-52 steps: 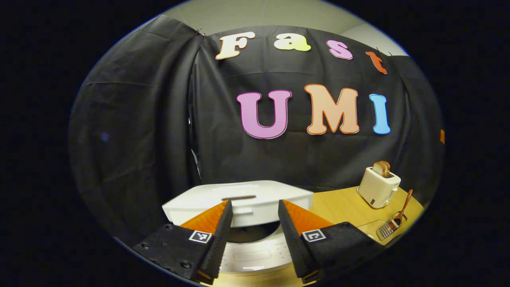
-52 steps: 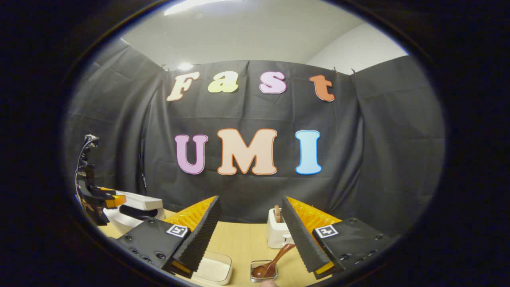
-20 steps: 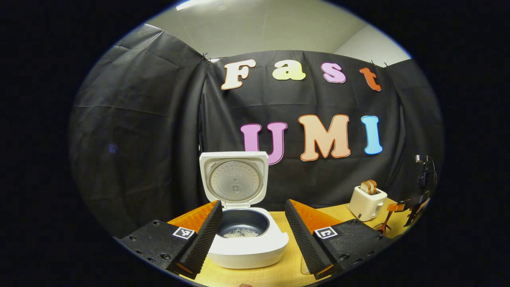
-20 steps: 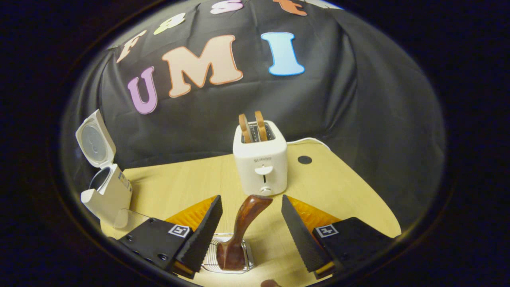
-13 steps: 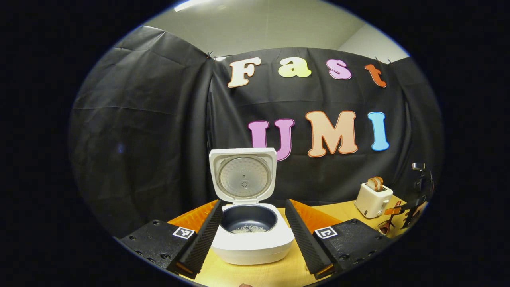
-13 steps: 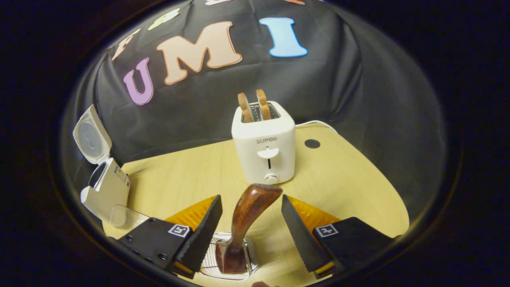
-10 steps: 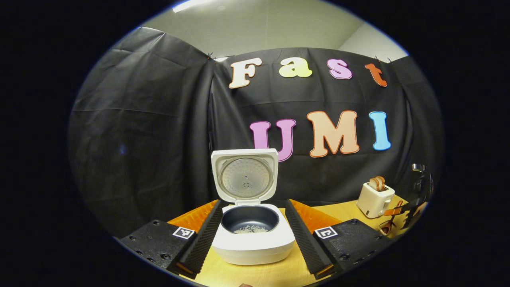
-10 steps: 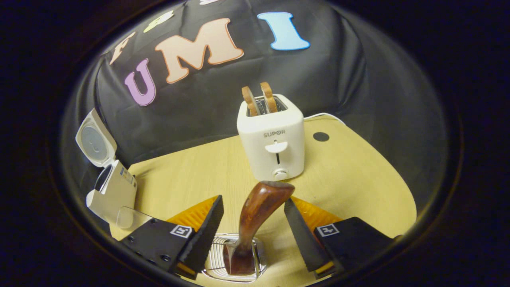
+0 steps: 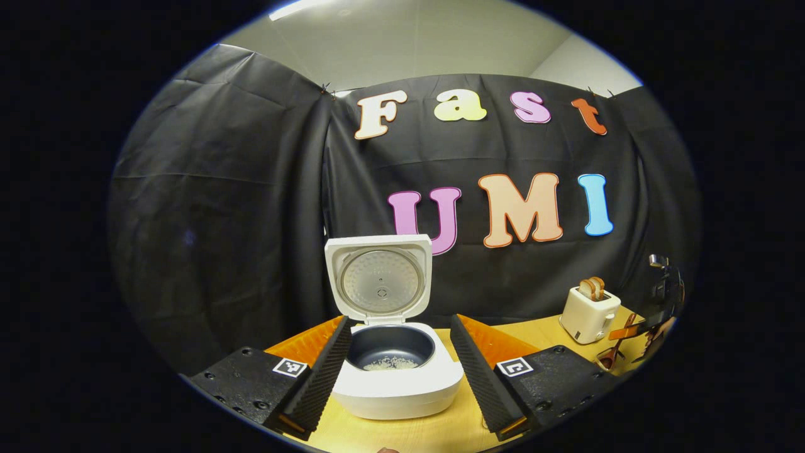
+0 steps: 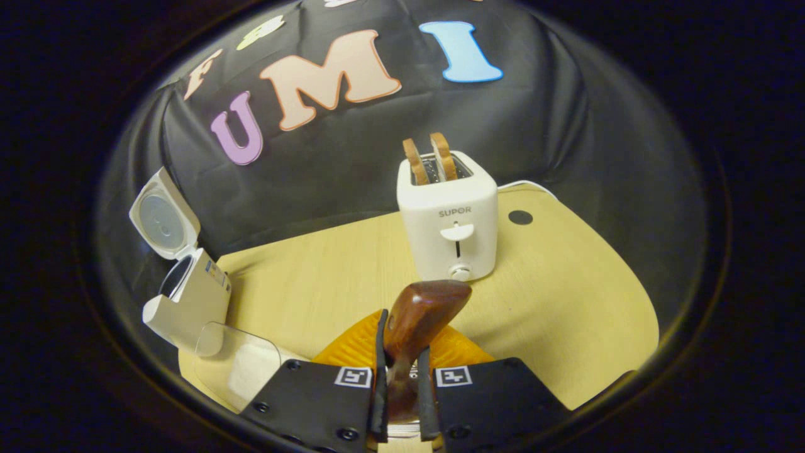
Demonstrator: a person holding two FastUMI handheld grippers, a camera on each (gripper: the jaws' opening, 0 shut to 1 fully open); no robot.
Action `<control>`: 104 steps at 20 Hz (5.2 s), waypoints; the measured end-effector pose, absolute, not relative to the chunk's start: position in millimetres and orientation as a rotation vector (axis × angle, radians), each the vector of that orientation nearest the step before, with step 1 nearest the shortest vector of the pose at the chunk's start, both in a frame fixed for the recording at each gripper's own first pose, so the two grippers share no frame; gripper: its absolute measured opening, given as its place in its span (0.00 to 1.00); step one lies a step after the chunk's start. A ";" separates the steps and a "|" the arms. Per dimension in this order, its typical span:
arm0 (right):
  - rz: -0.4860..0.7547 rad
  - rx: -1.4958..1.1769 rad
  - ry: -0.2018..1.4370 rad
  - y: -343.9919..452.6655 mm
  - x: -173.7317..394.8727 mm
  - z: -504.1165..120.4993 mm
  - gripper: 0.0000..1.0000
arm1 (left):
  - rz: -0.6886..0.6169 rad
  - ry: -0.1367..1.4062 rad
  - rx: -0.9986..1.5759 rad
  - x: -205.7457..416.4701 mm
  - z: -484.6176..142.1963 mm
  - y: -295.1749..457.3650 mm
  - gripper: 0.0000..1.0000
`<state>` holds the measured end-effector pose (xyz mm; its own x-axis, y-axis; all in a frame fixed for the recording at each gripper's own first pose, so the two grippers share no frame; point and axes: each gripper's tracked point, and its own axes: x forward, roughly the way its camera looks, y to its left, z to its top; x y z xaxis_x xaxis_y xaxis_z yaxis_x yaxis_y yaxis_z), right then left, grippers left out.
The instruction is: Close the left gripper, press the button to open the rice cooker; take a wooden spoon from the chopstick holder with the right hand, scoop a spoonful of rice and pour it into the rice cooker, then put the wooden spoon back into the chopstick holder.
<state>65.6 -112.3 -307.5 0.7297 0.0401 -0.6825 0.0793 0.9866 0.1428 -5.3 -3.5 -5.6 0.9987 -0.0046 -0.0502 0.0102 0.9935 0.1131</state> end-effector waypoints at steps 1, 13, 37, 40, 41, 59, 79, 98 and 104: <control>-0.011 0.147 0.741 -108.6 64.1 -304.4 0.22 | -0.013 0.049 0.114 -4.2 -5.6 -4.5 0.93; 0.014 0.061 0.575 -89.7 49.6 -197.1 0.22 | -0.085 0.025 0.063 11.7 -1.9 -5.8 0.93; 0.174 -0.037 0.644 57.1 45.7 -244.2 0.23 | -0.038 0.051 0.064 -0.6 -10.9 65.4 0.93; 0.144 -0.099 0.624 56.7 50.5 -253.3 0.21 | -0.027 0.053 0.069 -3.6 -11.5 75.1 0.92; 0.137 -0.122 0.618 57.5 51.4 -256.0 0.22 | -0.025 0.051 0.070 -4.3 -11.3 78.1 0.92; 0.218 -0.232 0.617 134.5 13.9 -302.8 0.23 | -0.006 0.054 0.059 -6.6 -17.0 104.1 0.93; -0.033 0.819 0.833 75.4 7.0 -313.4 0.24 | -0.032 0.046 0.061 -6.5 -13.5 90.1 0.93; 0.027 1.296 0.768 77.2 43.9 -234.2 0.21 | -0.048 0.027 0.070 -12.2 -1.6 71.0 0.93; 0.114 1.329 0.765 121.5 58.1 -194.4 0.23 | -0.016 0.027 0.053 -19.9 -2.6 89.6 0.93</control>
<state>58.1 121.5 -194.4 0.7552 0.4900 -0.4354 0.3414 0.2729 0.8994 -19.9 89.6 -2.6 0.9995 -0.0157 -0.0275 0.0171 0.9985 0.0527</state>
